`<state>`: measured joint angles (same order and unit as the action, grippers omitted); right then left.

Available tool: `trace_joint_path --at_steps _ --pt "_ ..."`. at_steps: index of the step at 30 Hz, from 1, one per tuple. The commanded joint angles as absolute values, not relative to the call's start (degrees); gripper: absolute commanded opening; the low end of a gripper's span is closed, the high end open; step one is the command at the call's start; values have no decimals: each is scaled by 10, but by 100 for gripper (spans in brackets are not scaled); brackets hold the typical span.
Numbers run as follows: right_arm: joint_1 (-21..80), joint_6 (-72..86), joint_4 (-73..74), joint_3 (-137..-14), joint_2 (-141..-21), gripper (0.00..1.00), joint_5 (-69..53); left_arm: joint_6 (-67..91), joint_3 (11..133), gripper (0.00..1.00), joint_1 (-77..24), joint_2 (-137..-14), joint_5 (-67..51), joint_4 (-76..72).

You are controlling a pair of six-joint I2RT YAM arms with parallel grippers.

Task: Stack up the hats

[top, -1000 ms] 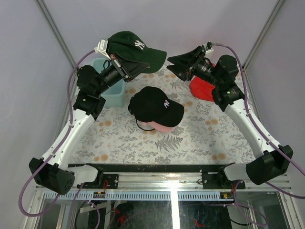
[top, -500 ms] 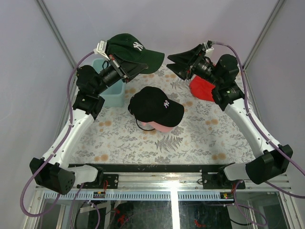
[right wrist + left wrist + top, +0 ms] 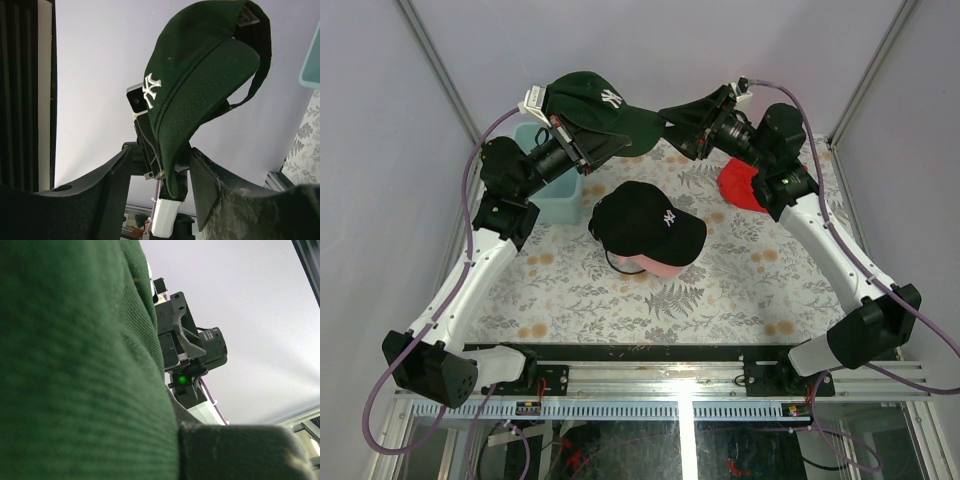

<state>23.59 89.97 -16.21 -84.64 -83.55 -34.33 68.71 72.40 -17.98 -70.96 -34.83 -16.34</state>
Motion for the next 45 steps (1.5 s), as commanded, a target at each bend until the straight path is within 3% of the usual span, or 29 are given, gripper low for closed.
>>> trace_joint_path --at_steps 1,13,15,17,18,21,23,27,30,33,38,45 --pt "252 912 -190 -884 -844 54 -367 685 725 0 -183 -702 -365 -195" --pt "271 929 -202 -884 -863 34 -371 688 717 0 -183 -713 -379 -202" --pt "275 931 -206 -886 -867 25 -374 688 716 0 -184 -715 -382 -199" --pt "279 935 -212 -882 -868 3 -377 685 716 0 -184 -718 -384 -197" --pt "280 938 -217 -879 -869 0 -381 683 717 0 -183 -721 -386 -195" --pt "276 930 -217 -871 -862 0 -397 674 725 1 -166 -728 -393 -174" --pt "266 897 -172 -876 -856 0 -416 674 720 20 -138 -720 -392 -157" --pt "247 875 -134 -868 -852 0 -470 675 694 36 -47 -677 -417 -128" --pt "243 856 -102 -866 -851 0 -487 633 696 41 -7 -646 -409 -42" --pt "239 831 -80 -869 -852 0 -494 574 708 57 2 -620 -364 46" --pt "234 821 -89 -866 -867 0 -522 487 766 62 12 -618 -222 254" --pt "232 879 -206 -834 -880 0 -537 466 708 68 19 -566 -114 340"
